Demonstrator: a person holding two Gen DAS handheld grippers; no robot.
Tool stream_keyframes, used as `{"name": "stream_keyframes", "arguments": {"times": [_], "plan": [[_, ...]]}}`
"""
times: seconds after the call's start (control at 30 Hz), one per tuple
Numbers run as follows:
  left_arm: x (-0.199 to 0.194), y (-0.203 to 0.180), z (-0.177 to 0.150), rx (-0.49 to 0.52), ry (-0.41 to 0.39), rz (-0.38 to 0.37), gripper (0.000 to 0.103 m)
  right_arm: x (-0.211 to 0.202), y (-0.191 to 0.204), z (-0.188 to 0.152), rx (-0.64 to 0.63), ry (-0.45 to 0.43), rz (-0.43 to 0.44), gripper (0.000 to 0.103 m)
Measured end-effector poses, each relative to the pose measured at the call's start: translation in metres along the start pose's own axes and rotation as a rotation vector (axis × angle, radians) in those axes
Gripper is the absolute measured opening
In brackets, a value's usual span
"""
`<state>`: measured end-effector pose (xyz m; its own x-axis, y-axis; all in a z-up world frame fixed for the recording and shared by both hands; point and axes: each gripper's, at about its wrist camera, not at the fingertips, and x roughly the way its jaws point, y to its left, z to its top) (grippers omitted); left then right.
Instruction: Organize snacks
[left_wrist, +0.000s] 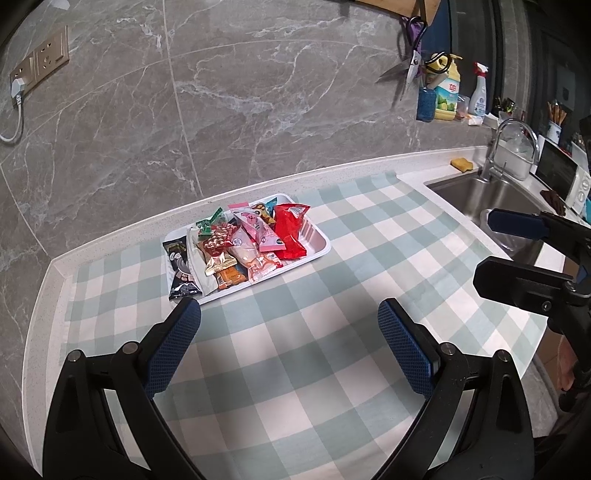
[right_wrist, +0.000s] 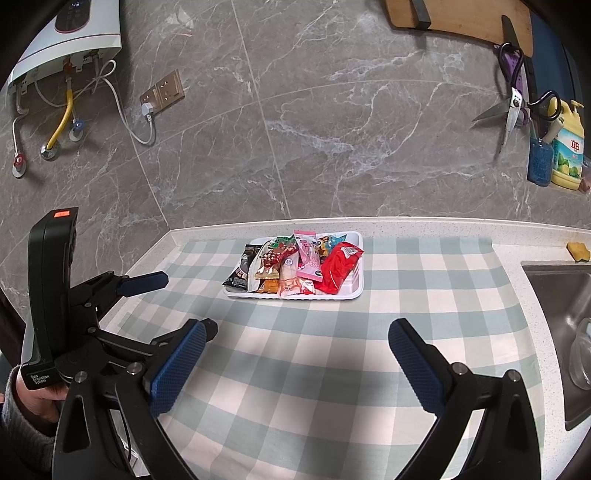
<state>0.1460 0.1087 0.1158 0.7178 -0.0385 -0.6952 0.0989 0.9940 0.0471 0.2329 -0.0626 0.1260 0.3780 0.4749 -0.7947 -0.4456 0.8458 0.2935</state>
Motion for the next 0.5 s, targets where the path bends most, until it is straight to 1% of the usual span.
{"name": "stream_keyframes", "arguments": {"times": [0.1,0.2,0.3,0.37,0.5], "plan": [[0.0,0.002,-0.001,-0.003,-0.013,-0.009,0.098,-0.001,0.0,0.0,0.0,-0.001,0.001,0.101],[-0.001,0.0,0.001,0.003,-0.034,-0.001,0.098,-0.001,-0.001,0.0,0.001,-0.002,0.002,0.101],[-0.006,-0.004,0.002,0.04,-0.065,0.048,0.098,-0.002,0.0,-0.001,0.006,-0.005,0.003,0.101],[-0.011,-0.008,0.003,0.077,-0.102,0.09,0.098,-0.002,0.0,-0.001,0.008,-0.006,0.004,0.102],[-0.017,-0.014,0.003,0.113,-0.145,0.129,0.098,-0.002,-0.001,-0.002,0.014,-0.006,0.004,0.102]]}}
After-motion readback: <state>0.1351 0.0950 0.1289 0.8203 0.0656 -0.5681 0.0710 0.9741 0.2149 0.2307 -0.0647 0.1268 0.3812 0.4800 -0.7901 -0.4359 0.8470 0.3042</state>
